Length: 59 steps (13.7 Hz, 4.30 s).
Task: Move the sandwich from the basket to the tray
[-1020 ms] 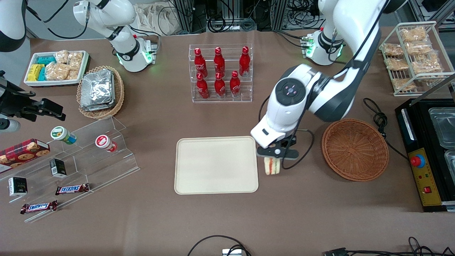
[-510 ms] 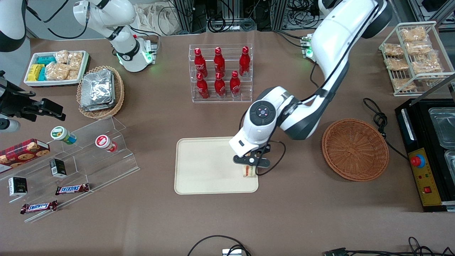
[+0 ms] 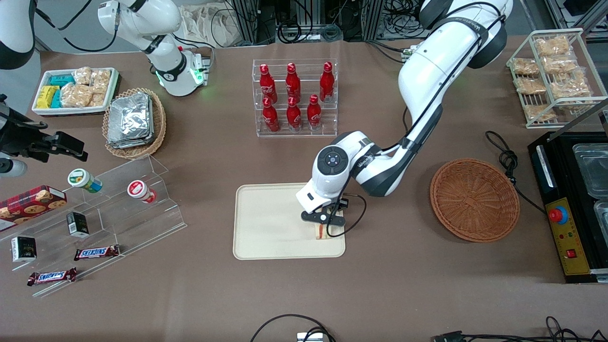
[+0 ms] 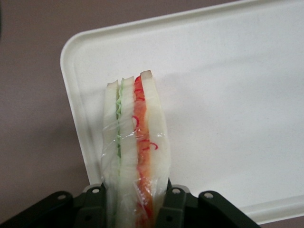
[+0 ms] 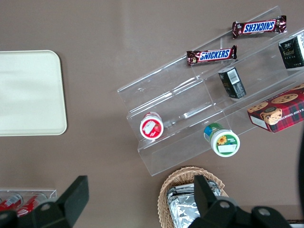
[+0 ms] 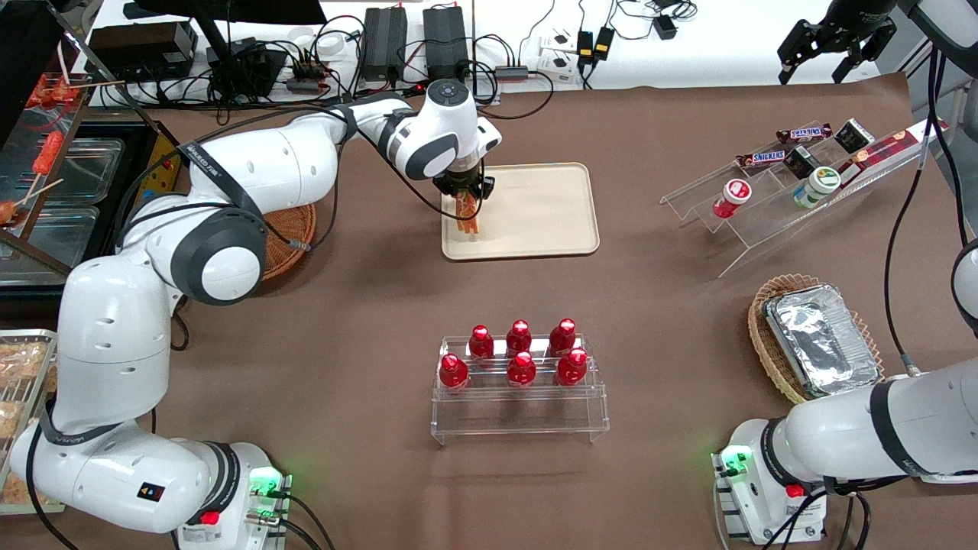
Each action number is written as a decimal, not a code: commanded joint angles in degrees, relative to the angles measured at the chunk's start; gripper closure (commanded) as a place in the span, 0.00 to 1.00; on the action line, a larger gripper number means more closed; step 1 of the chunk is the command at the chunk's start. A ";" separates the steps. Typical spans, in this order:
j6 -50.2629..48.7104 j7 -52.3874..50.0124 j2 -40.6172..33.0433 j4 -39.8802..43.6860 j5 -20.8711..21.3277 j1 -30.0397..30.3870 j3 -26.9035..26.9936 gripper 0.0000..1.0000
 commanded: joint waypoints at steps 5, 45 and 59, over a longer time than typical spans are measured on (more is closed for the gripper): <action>0.43 -1.62 2.72 2.60 2.13 -1.11 0.39 0.56; -31.91 11.03 -30.85 2.17 -12.63 19.01 11.12 0.00; -34.80 33.00 -50.97 -11.81 -23.88 24.20 18.85 0.00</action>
